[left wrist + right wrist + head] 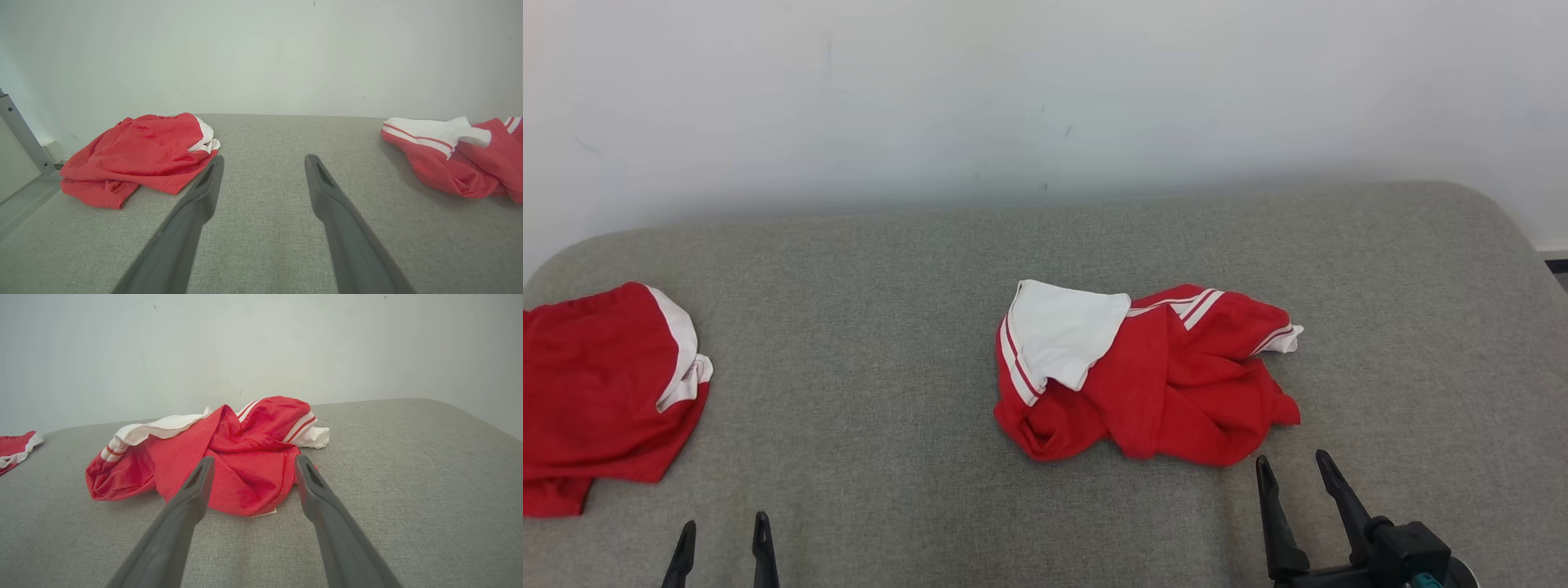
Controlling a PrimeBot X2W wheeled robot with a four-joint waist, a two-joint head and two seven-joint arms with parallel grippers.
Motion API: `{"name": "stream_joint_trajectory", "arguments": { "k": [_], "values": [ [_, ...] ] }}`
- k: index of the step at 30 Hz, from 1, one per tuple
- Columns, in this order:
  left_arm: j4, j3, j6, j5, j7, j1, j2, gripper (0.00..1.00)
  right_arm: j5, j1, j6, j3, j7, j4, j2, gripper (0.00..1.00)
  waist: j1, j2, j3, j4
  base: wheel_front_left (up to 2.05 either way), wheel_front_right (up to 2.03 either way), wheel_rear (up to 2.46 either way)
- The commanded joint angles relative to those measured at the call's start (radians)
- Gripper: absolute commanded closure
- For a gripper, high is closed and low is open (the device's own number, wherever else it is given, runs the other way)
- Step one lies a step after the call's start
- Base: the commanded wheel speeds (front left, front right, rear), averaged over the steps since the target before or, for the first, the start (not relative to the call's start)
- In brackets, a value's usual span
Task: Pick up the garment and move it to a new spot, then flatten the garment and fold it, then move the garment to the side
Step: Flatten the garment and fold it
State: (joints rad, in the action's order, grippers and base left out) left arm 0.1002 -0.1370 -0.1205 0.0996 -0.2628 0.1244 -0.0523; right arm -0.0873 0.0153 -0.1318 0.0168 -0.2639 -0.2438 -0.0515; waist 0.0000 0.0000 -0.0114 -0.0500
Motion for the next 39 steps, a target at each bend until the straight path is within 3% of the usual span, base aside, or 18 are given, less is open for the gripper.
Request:
{"name": "stream_joint_trajectory", "arguments": {
  "k": [1, 9, 16, 27, 39],
  "values": [
    [0.002, -0.003, -0.001, -0.005, -0.003, -0.001, 0.002, 0.0, 0.004, 0.002, 0.002, -0.003, -0.001, -0.001, 0.002, 0.0, 0.0, 0.0, 0.0, -0.001, 0.0, 0.0, 0.0],
    [0.006, 0.012, 0.01, 0.01, -0.003, -0.05, 0.002, 0.0, 0.004, -0.009, 0.002, -0.007, -0.001, 0.0, 0.002, 0.0, 0.0, 0.0, -0.008, -0.019, 0.0, 0.0, 0.0],
    [0.043, 0.078, -0.002, -0.014, -0.003, -0.197, -0.001, 0.0, -0.012, -0.036, 0.002, -0.016, -0.001, 0.005, 0.002, 0.0, 0.0, 0.0, -0.059, -0.074, 0.0, 0.0, 0.0],
    [0.188, 0.292, -0.01, -0.005, -0.003, -0.406, -0.082, 0.0, -0.041, -0.081, 0.002, -0.016, -0.001, 0.014, 0.003, 0.0, 0.0, 0.0, -0.162, -0.181, 0.0, 0.0, 0.0],
    [0.355, 0.498, -0.009, -0.003, -0.003, -0.549, -0.141, 0.0, -0.07, -0.121, 0.002, -0.025, -0.001, 0.018, 0.003, 0.0, 0.0, 0.0, -0.226, -0.248, 0.0, 0.0, 0.0]
  ]
}}
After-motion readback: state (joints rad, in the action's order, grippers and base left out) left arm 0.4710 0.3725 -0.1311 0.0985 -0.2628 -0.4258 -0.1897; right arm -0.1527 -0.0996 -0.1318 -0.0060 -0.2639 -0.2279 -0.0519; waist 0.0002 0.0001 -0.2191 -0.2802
